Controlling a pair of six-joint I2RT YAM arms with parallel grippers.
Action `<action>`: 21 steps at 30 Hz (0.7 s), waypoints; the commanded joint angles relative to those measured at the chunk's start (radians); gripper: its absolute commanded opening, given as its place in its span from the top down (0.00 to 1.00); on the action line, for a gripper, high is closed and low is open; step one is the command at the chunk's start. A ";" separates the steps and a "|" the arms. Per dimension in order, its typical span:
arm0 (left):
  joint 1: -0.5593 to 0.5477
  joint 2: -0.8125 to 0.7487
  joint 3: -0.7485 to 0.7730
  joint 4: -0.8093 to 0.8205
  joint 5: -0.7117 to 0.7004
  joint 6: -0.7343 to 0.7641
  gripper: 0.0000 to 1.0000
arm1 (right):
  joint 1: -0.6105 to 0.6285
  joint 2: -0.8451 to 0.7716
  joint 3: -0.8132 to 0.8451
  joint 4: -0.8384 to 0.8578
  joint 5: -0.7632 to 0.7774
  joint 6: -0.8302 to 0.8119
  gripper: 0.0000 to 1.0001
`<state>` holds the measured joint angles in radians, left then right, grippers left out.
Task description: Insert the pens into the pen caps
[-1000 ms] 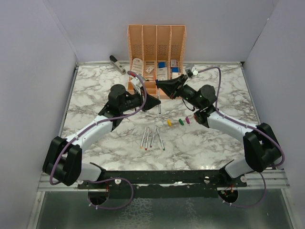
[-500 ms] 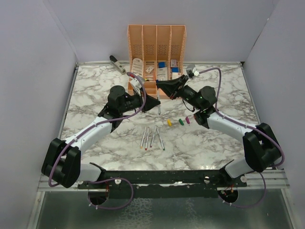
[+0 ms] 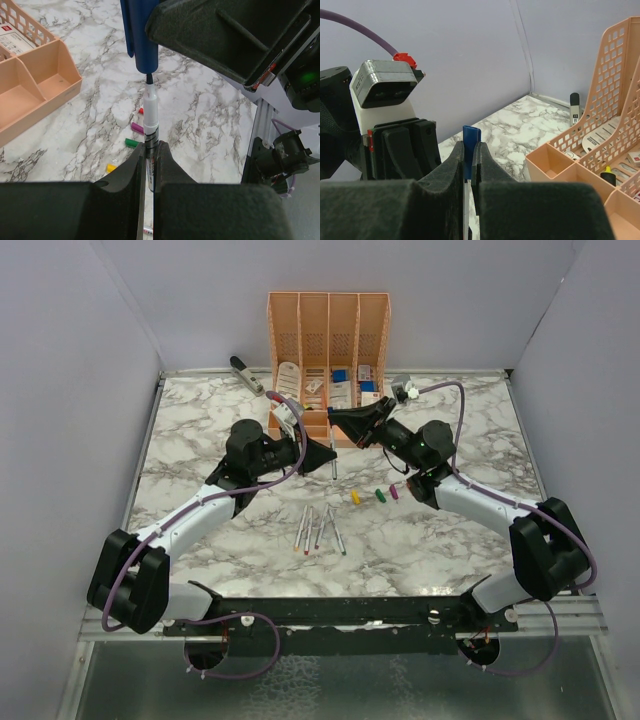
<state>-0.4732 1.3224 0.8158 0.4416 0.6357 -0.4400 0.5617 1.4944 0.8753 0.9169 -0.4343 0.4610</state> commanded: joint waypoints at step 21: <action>-0.001 -0.009 0.005 0.075 -0.010 0.003 1.00 | 0.004 0.035 -0.004 0.023 -0.003 0.027 0.99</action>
<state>-0.4725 1.3411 0.8169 0.4656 0.6357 -0.4435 0.5617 1.5272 0.8757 0.9295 -0.4347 0.4854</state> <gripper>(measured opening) 0.059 0.047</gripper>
